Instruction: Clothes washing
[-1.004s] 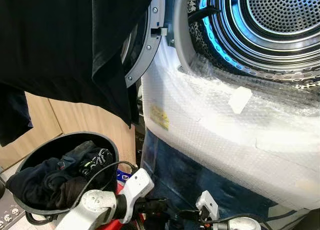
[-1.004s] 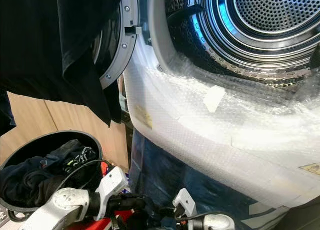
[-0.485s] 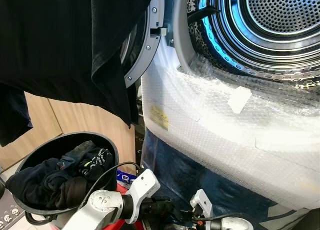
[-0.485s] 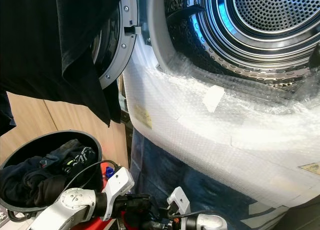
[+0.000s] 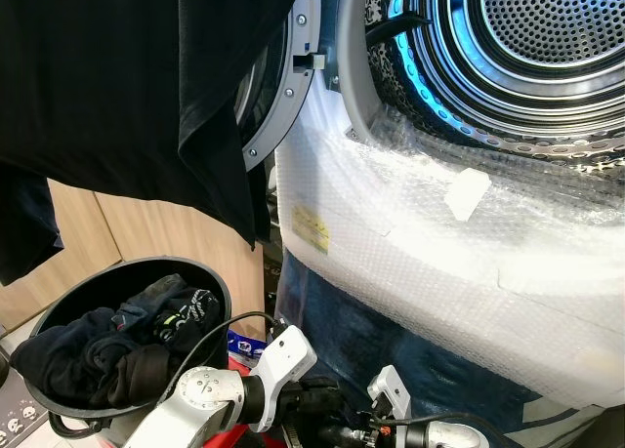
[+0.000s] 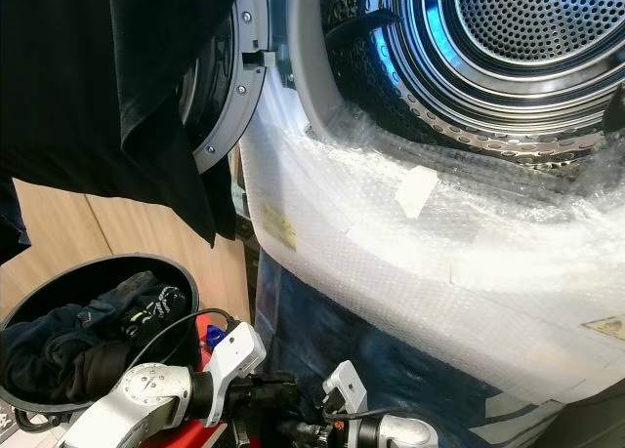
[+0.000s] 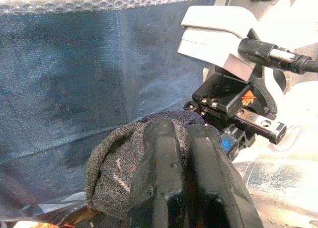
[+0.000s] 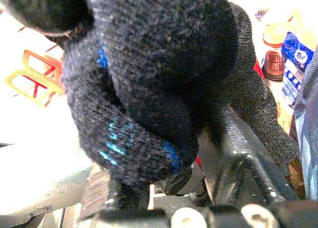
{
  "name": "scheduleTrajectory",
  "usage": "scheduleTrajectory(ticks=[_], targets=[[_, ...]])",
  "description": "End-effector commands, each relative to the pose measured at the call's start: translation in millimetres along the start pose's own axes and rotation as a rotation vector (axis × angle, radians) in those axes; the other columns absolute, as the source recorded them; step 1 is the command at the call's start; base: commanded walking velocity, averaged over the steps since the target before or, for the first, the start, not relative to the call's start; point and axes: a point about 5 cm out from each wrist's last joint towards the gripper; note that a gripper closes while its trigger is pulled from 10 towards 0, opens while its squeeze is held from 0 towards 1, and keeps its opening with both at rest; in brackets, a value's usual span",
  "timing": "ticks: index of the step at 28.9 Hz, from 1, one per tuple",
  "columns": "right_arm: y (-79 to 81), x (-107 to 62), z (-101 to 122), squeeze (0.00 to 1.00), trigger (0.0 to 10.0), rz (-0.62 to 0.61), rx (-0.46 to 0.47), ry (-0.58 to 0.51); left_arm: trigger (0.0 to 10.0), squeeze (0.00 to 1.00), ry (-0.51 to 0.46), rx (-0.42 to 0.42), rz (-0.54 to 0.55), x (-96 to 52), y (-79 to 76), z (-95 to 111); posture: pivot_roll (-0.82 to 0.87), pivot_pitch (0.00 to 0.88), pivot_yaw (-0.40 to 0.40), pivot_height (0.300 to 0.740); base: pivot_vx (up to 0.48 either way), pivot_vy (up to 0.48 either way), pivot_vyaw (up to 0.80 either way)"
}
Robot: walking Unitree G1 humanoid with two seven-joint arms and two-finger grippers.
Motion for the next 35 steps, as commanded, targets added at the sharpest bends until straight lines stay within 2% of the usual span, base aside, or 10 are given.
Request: scheduleTrajectory(ticks=[1,16,23,24,25,26,30,32,33,35], targets=[[-0.8,1.4,8.5,0.0,0.0,-0.005,-0.005,-0.047,0.0,0.0,-0.002,0.015,-0.014,1.7,-0.2,2.0,0.08,0.0,-0.05,0.74,0.0,0.0,0.0],[-4.4,5.4,20.5,0.0,0.0,-0.088,-0.023,-0.146,0.0,0.0,0.004,0.007,-0.006,-3.4,-3.0,-0.7,0.09,0.0,-0.04,0.74,0.0,0.0,0.0],[-6.3,4.0,23.7,0.0,0.0,-0.106,-0.033,-0.161,0.0,0.0,0.013,0.011,0.036,-7.3,-0.1,-2.5,0.09,0.0,-0.033,0.74,0.0,0.0,0.0],[-6.7,3.7,24.2,0.0,0.0,-0.111,-0.034,-0.166,0.7,0.0,0.015,0.011,0.044,-8.0,0.3,-2.7,0.09,0.0,-0.033,0.74,0.0,0.0,0.0],[-7.0,3.5,24.6,0.0,0.0,-0.114,-0.034,-0.17,0.7,0.0,0.016,0.011,0.05,-8.4,0.6,-2.7,0.09,0.0,-0.033,0.74,0.0,0.0,0.0],[-9.1,2.1,26.4,0.0,0.0,-0.141,-0.036,-0.186,10.0,1.0,0.011,0.013,0.08,-10.6,2.1,-2.5,0.09,0.0,-0.03,0.74,0.0,0.0,0.0],[-12.1,-0.2,29.4,0.0,0.0,-0.173,-0.028,-0.215,10.0,1.0,0.016,0.018,0.122,-16.1,4.2,-3.8,0.09,0.0,-0.021,0.74,0.0,0.0,0.0],[-14.2,-4.0,29.9,0.0,0.0,-0.184,-0.024,-0.223,10.0,1.0,0.012,-0.007,0.268,-32.2,14.2,-5.2,0.09,0.0,-0.017,0.74,0.0,0.0,0.0],[-14.2,-4.0,29.9,0.0,0.0,-0.184,-0.024,-0.223,10.0,1.0,0.012,-0.007,0.268,-32.2,14.2,-5.2,0.09,0.0,-0.017,0.74,0.0,0.0,0.0],[-14.7,-5.0,29.2,0.0,0.0,-0.188,-0.025,-0.221,10.0,1.0,0.011,-0.012,0.375,-41.1,23.7,-7.2,0.09,0.0,-0.013,0.74,0.0,0.0,0.0]])
Point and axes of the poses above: a point about 5 cm out from each wrist's last joint towards the gripper, its own x axis pointing out of the wrist towards the gripper, its own z axis along the axis of the wrist's last joint, y = z × x
